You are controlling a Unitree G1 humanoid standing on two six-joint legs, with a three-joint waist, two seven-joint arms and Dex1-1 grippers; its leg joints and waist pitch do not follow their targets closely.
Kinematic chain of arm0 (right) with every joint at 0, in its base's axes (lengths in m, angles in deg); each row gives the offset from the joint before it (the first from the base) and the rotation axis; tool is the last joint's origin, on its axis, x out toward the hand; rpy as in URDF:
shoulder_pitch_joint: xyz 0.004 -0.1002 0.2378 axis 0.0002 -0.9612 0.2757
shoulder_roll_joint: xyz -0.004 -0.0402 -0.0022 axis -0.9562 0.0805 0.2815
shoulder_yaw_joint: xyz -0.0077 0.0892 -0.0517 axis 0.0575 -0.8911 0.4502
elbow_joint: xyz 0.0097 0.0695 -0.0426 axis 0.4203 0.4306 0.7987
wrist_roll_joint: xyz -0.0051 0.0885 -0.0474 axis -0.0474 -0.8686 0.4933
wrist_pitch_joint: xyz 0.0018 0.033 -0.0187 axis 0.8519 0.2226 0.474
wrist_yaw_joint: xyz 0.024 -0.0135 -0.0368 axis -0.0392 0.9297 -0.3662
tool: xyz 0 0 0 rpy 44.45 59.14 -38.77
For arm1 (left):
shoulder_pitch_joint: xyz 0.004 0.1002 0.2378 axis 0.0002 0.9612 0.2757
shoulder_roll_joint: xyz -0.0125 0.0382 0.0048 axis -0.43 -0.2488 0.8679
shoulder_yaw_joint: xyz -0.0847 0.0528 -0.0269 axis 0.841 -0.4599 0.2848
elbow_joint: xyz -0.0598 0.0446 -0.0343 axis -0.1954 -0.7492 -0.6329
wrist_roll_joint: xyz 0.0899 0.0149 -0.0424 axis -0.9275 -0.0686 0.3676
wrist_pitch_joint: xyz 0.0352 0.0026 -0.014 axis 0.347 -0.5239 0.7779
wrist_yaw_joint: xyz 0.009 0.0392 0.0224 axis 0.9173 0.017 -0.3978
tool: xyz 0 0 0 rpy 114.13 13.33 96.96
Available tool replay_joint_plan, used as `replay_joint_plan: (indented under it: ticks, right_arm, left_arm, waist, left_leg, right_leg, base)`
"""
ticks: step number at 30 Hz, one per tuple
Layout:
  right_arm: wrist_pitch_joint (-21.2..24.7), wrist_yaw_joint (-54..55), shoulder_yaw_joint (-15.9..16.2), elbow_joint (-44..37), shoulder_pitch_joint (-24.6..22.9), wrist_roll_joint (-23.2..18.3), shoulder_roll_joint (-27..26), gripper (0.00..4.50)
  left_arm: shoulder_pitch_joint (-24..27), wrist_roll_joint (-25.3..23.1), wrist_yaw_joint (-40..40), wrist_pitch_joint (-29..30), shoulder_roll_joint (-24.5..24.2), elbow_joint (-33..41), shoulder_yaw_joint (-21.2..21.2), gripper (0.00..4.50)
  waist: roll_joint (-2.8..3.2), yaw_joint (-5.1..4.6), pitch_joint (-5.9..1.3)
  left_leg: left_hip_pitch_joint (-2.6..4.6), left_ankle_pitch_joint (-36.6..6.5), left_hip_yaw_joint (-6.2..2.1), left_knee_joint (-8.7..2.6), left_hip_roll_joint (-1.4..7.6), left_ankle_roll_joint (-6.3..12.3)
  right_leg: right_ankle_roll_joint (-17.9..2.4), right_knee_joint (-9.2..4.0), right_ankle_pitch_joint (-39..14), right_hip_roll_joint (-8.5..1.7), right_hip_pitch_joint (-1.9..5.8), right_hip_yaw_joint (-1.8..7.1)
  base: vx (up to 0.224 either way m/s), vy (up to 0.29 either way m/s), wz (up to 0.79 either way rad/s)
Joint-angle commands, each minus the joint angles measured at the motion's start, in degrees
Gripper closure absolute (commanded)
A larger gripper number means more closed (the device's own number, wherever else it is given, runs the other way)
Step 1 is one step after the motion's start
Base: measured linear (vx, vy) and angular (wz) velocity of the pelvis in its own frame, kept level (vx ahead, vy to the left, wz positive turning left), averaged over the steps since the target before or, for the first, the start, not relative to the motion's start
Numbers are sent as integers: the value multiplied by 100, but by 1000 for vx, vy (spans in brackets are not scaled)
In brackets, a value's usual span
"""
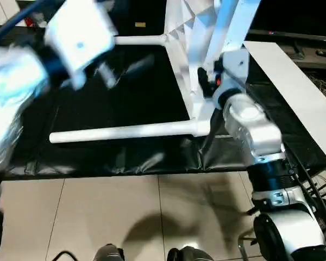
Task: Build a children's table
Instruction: Flip table
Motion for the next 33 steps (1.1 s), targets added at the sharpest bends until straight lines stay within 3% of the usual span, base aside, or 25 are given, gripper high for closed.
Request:
replay_joint_plan:
  ticks: [1,4,7,12,14,15,18,20,21,22,23,24,28,30,31,33]
  right_arm:
    - [-44,75,-58,123,-117,82,64,133]
    - [-89,63,-50,157,-162,100,2,133]
    - [-120,61,-59,156,-166,83,-19,133]
    - [-273,11,-85,282,-81,101,-102,168]
    - [-278,13,-85,300,-64,104,-105,203]
    - [-273,-6,-82,313,-46,103,-106,208]
    - [-263,-64,-71,375,22,104,-92,208]
    - [-271,-94,-63,466,112,121,-76,208]
    - [-274,-99,-67,499,150,137,-74,208]
    - [-283,-97,-74,533,185,152,-74,208]
    - [-286,-99,-76,543,193,151,-73,208]
    - [-301,-105,-84,591,230,145,-69,208]
    - [-337,-165,-106,690,283,116,-79,236]
    - [-351,-191,-110,724,296,108,-83,246]
    - [-362,-198,-100,748,312,116,-80,246]
    - [-374,-200,-96,775,329,122,-79,250]
  left_arm:
    - [-180,-401,93,-312,-69,-85,-187,0]
    - [-422,-970,428,-635,-87,-496,-324,0]
    - [-493,-1113,530,-721,-92,-635,-344,0]
    - [-914,-1662,985,-1148,29,-1347,-360,0]
    - [-956,-1709,1062,-1214,35,-1412,-346,0]
    - [-958,-1652,1017,-1306,57,-1449,-299,0]
    - [-757,-1366,404,-1409,-44,-1358,-372,0]
    - [-252,-876,-334,-1399,-213,-1092,-441,0]
    - [-72,-775,-491,-1504,-280,-1009,-437,0]
    - [51,-743,-553,-1668,-330,-977,-429,0]
    - [59,-715,-543,-1695,-316,-974,-410,0]
    - [96,-576,-496,-1821,-246,-960,-317,0]
    - [182,-159,-578,-1958,-128,-750,-103,0]
    - [171,-328,-347,-2116,-90,-696,4,0]
    - [6,-800,72,-2299,-116,-796,112,0]
    - [-104,-1068,323,-2412,-148,-901,168,0]
  waist:
    - [106,21,-447]
    - [129,39,-466]
    - [127,41,-476]
    - [131,47,-477]
    - [137,49,-482]
    - [180,64,-468]
    - [170,82,-474]
    - [161,79,-449]
    - [182,95,-452]
    - [195,93,-446]
    - [166,80,-440]
    - [198,95,-449]
    - [146,129,-439]
    - [117,124,-433]
    - [112,125,-438]
    - [123,123,-440]
  left_leg:
    - [73,-457,-6,-365,118,-479]
    - [85,-484,-15,-362,122,-485]
    - [75,-450,-23,-363,127,-484]
    - [83,-537,-20,-362,126,-456]
    - [91,-580,-26,-367,134,-464]
    - [103,-616,-31,-368,136,-474]
    - [112,-638,-26,-371,137,-484]
    - [91,-734,-27,-398,144,-507]
    - [114,-780,-22,-388,143,-504]
    - [119,-902,-21,-401,148,-529]
    - [123,-936,-7,-400,144,-521]
    - [124,-924,-12,-396,145,-533]
    - [137,-995,-7,-401,152,-554]
    - [115,-1017,-10,-402,158,-537]
    - [106,-969,-9,-397,158,-519]
    - [107,-921,-16,-392,160,-509]
  right_leg:
    - [-582,-321,-151,-361,428,341]
    - [-610,-315,-100,-364,431,336]
    - [-650,-300,-41,-378,446,334]
    - [-744,-307,-62,-384,429,334]
    - [-767,-305,-108,-392,430,330]
    - [-771,-309,-116,-393,409,332]
    - [-813,-302,-51,-395,407,330]
    - [-814,-320,-193,-403,406,330]
    - [-828,-315,-238,-413,381,337]
    - [-816,-329,-408,-405,366,330]
    - [-801,-341,-457,-390,353,333]
    - [-805,-329,-453,-392,360,334]
    - [-779,-343,-600,-396,354,327]
    - [-705,-364,-757,-396,360,328]
    - [-647,-368,-790,-400,368,332]
    - [-576,-372,-802,-396,370,331]
  base:
    - [0,0,0]
    - [0,0,0]
    - [0,0,0]
    - [0,0,0]
    - [0,0,0]
    - [0,0,0]
    - [0,0,0]
    - [0,0,0]
    - [0,0,0]
    - [0,0,0]
    - [0,0,0]
    - [0,0,0]
    - [0,0,0]
    - [0,0,0]
    - [0,0,0]
    - [0,0,0]
